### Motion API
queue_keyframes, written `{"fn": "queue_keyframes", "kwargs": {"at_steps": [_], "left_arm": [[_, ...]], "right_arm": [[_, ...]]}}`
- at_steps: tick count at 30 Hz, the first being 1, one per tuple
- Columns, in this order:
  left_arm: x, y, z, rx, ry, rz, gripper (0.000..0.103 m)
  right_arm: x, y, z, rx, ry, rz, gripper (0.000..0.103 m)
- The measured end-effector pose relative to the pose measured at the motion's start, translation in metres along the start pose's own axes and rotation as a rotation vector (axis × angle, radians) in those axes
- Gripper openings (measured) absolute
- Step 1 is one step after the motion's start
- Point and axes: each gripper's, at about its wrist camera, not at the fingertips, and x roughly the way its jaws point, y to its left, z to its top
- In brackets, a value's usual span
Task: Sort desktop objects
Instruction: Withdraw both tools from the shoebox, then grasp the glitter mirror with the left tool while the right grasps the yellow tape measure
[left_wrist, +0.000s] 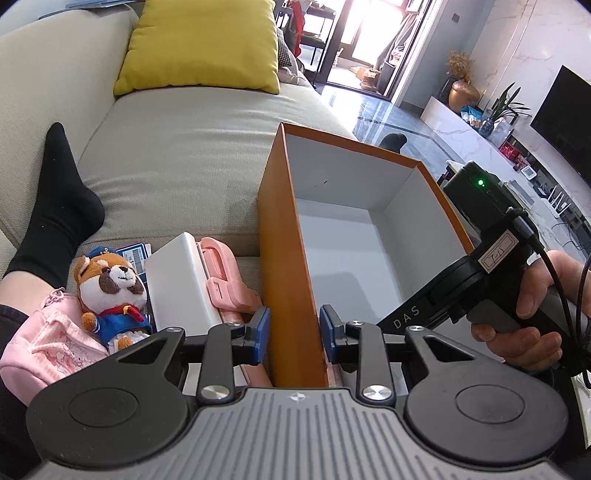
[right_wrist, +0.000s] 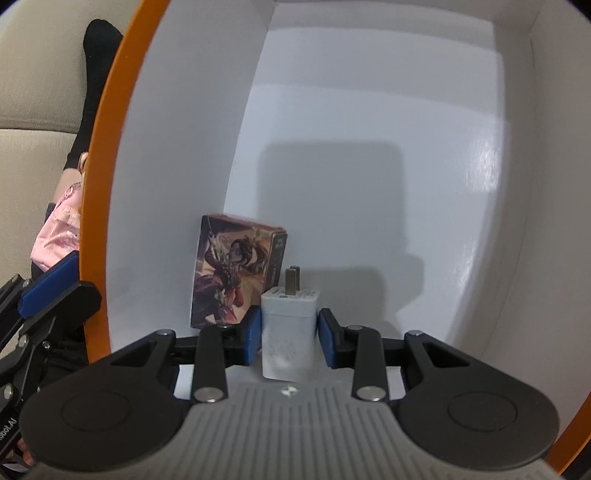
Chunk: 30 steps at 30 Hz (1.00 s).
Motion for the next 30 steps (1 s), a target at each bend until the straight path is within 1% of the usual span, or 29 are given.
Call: {"fn": "queue_keyframes", "kwargs": {"at_steps": [3,6,10,13,15,18,19,20,21,23,25,26,27,28,29,30], "left_arm": [[-0.001,0.0,-0.001,-0.001,-0.001,0.0,0.033],[-0.001,0.0,-0.001,-0.003,-0.001,-0.001,0.033],[-0.001,0.0,-0.002,0.0,-0.001,0.002,0.033],[-0.001,-0.002,-0.002,0.004,-0.001,-0.002,0.033],[-0.001,-0.003,-0.002,0.008,-0.001,0.0,0.033],[-0.006,-0.003,-0.002,0.011,-0.016,0.023,0.033],[-0.011,-0.003,-0.002,0.004,-0.027,0.024,0.033],[-0.019,-0.003,-0.002,-0.002,-0.044,0.021,0.033],[-0.027,-0.002,-0.003,-0.001,-0.064,0.019,0.033],[-0.046,-0.003,-0.007,0.011,-0.101,0.029,0.033],[-0.064,-0.001,-0.014,0.015,-0.12,0.051,0.033],[-0.072,0.0,-0.018,0.017,-0.117,0.064,0.033],[-0.078,0.002,-0.023,0.02,-0.109,0.08,0.033],[-0.083,0.004,-0.028,0.022,-0.098,0.098,0.034],[-0.088,0.006,-0.035,0.021,-0.084,0.122,0.035],[-0.092,0.01,-0.042,0.013,-0.065,0.147,0.036]], "right_arm": [[0.001,-0.002,-0.002,0.029,0.024,0.028,0.038],[0.001,0.0,-0.006,0.035,0.016,0.031,0.038],[0.004,-0.003,-0.014,0.094,0.022,0.059,0.036],[0.004,-0.006,-0.021,0.122,-0.003,0.074,0.036],[0.005,-0.008,-0.023,0.131,-0.004,0.088,0.036],[0.002,-0.003,-0.027,0.092,-0.001,0.097,0.038],[-0.002,0.001,-0.031,0.061,-0.015,0.099,0.039],[-0.008,0.005,-0.035,0.028,-0.041,0.102,0.045],[-0.016,0.01,-0.041,-0.007,-0.077,0.102,0.049],[-0.036,0.023,-0.059,-0.092,-0.176,0.104,0.049],[-0.056,0.035,-0.079,-0.185,-0.269,0.133,0.05],[-0.065,0.041,-0.086,-0.234,-0.309,0.155,0.057],[-0.073,0.045,-0.094,-0.283,-0.346,0.177,0.068],[-0.081,0.044,-0.1,-0.339,-0.385,0.202,0.072],[-0.087,0.052,-0.103,-0.382,-0.41,0.22,0.074],[-0.089,0.057,-0.104,-0.42,-0.424,0.232,0.074]]}}
